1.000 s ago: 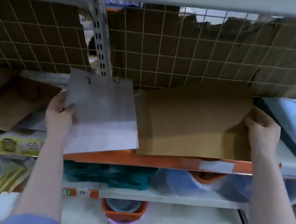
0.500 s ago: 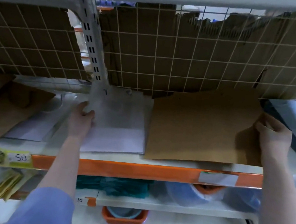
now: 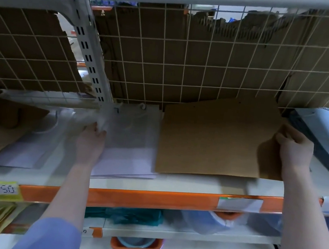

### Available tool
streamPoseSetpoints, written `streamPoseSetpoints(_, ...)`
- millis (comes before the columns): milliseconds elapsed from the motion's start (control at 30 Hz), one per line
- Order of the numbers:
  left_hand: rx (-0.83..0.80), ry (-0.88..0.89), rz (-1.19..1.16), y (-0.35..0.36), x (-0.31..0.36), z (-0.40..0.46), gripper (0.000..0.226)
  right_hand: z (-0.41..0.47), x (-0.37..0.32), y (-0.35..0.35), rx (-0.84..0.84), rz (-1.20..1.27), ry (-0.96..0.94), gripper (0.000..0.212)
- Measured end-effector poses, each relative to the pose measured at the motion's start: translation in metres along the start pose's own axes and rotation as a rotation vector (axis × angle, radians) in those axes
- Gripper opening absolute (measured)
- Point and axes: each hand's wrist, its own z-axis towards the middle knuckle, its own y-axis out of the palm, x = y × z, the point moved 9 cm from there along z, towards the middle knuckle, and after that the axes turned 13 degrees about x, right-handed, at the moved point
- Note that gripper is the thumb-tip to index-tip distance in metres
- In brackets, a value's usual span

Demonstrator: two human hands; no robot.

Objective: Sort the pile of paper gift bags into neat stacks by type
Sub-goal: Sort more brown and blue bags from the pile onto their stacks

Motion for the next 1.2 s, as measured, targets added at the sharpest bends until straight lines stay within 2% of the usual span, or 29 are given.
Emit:
streamPoseSetpoints(167, 0.139, 0.245, 0.161, -0.007, 0.023, -0.008, 0.037, -0.002, 0.003, 0.006, 0.001, -0.014, -0.005, 0.044)
streamPoseSetpoints(500, 0.211, 0.442, 0.150, 0.009, 0.075, -0.029, 0.039, 0.000, 0.016, 0.003, 0.009, -0.010, 0.021, 0.044)
streamPoseSetpoints(700, 0.214, 0.459, 0.035, 0.021, 0.139, -0.068, 0.037, 0.028, 0.015, 0.002, -0.046, 0.032, 0.019, 0.044)
streamPoseSetpoints(933, 0.145, 0.348, -0.011, 0.065, 0.193, -0.111, 0.041, 0.082, 0.012, -0.001, -0.173, 0.041, 0.021, 0.043)
streamPoseSetpoints(1200, -0.004, 0.250, 0.062, 0.118, 0.210, -0.140, 0.048, 0.119, 0.017, 0.010, -0.284, -0.035, -0.092, 0.042)
